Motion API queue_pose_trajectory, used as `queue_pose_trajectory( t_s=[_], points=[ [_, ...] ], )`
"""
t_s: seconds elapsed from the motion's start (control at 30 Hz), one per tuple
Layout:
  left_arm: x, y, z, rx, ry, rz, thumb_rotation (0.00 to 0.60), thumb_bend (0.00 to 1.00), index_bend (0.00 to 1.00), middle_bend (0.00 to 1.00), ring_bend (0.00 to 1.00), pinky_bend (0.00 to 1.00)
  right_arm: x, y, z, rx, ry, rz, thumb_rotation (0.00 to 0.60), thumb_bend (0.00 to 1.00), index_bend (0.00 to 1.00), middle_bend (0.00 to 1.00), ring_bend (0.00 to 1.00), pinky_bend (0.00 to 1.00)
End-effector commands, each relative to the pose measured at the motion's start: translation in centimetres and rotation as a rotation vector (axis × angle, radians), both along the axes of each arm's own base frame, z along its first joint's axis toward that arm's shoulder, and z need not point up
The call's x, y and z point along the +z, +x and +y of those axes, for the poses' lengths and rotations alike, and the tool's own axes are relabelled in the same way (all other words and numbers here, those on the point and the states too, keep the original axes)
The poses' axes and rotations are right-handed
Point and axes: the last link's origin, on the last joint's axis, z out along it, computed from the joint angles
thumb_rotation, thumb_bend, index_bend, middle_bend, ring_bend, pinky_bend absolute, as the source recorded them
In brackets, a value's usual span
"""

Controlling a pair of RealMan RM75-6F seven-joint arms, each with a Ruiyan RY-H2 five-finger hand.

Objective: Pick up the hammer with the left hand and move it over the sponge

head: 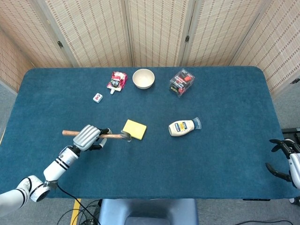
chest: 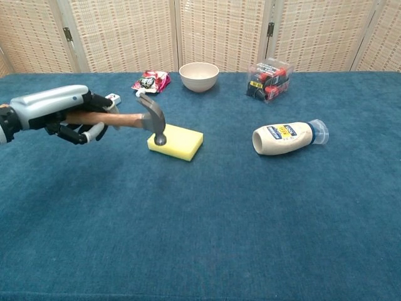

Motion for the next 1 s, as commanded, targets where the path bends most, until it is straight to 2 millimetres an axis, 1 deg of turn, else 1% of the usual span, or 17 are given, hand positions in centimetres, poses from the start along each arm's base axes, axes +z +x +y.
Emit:
queue_pose_trajectory(
  t_s=[0.03,0.07,0.1,0.13,0.17,0.2,0.23,0.27,0.33,0.43,0.57,0.67,0.8,0.9,1.0],
  points=[
    [-0.6,-0.3,-0.6,-0.009,-0.025,0.037,0.6,0.72,0.75,0.85,0.68,0.85,0.0,0.0,0.0,0.001,0.0,-0.001,0.6,0.14,0.28,0.45,0.23,0.27],
    [-0.8,-0.5,-0.7,-0.01,-0.032,0.055,0.6,0.71,0.72,0.81,0.66,0.84,0.0,0.0,0.0,0.001,-0.001,-0.002,0.6,0.14,0.28,0.45,0.23,0.27],
    [-0.9,-0.6,-0.8,-0.009,-0.043,0.083,0.6,0.69,0.65,0.74,0.62,0.81,0.1,0.0,0.0,0.001,-0.004,-0.002,0.6,0.14,0.28,0.45,0.23,0.27],
    [-1.0,-0.7,-0.9,-0.008,-0.054,0.104,0.6,0.63,0.55,0.66,0.55,0.76,0.1,0.0,0.0,0.001,-0.006,-0.002,0.6,0.14,0.28,0.45,0.23,0.27],
    [-1.1,-0.8,-1.0,-0.002,-0.065,0.127,0.6,0.57,0.45,0.58,0.48,0.7,0.2,0.0,0.0,0.0,-0.008,-0.002,0.6,0.14,0.28,0.45,0.23,0.27],
    [-1.0,-0.9,-1.2,0.006,-0.076,0.148,0.6,0.48,0.31,0.46,0.38,0.6,0.2,-0.1,0.1,-0.001,-0.011,-0.002,0.6,0.14,0.28,0.45,0.23,0.27],
    [-0.8,-0.8,-1.2,0.012,-0.077,0.153,0.6,0.41,0.16,0.32,0.26,0.48,0.3,-0.1,0.1,-0.002,-0.012,-0.001,0.6,0.14,0.28,0.45,0.23,0.27],
    [-0.6,-0.7,-1.3,0.018,-0.072,0.151,0.6,0.37,0.07,0.23,0.19,0.4,0.3,-0.1,0.2,-0.003,-0.013,-0.001,0.6,0.14,0.28,0.45,0.23,0.27],
    [-0.1,-0.5,-1.4,0.037,-0.058,0.138,0.6,0.34,0.01,0.14,0.11,0.31,0.3,-0.2,0.2,-0.004,-0.012,-0.001,0.6,0.14,0.28,0.45,0.23,0.27],
    [1.0,-0.6,-1.4,0.076,-0.033,0.107,0.6,0.32,0.0,0.09,0.07,0.27,0.3,-0.2,0.2,-0.003,-0.014,-0.003,0.6,0.14,0.28,0.45,0.23,0.27],
    [2.9,-1.2,-1.6,0.144,0.001,0.077,0.6,0.31,0.0,0.09,0.07,0.27,0.3,-0.2,0.1,-0.001,-0.012,-0.003,0.6,0.14,0.28,0.45,0.23,0.27],
    [4.7,-2.4,-2.2,0.231,0.029,0.077,0.6,0.31,0.0,0.09,0.07,0.26,0.3,-0.2,0.0,0.001,-0.009,-0.001,0.6,0.15,0.28,0.45,0.23,0.27],
    [7.3,-3.7,-4.3,0.352,0.109,0.08,0.6,0.31,0.03,0.09,0.08,0.26,0.2,-0.3,-0.1,0.002,0.002,0.005,0.6,0.14,0.28,0.45,0.23,0.27],
    [8.9,-4.6,-6.1,0.403,0.219,0.074,0.6,0.31,0.1,0.09,0.08,0.26,0.1,-0.3,-0.3,0.0,0.018,0.001,0.6,0.14,0.28,0.45,0.23,0.27],
    [10.1,-5.7,-7.9,0.424,0.307,0.129,0.6,0.31,0.15,0.1,0.08,0.26,0.1,-0.2,-0.6,0.009,0.025,-0.008,0.6,0.14,0.28,0.45,0.23,0.27]
  ],
)
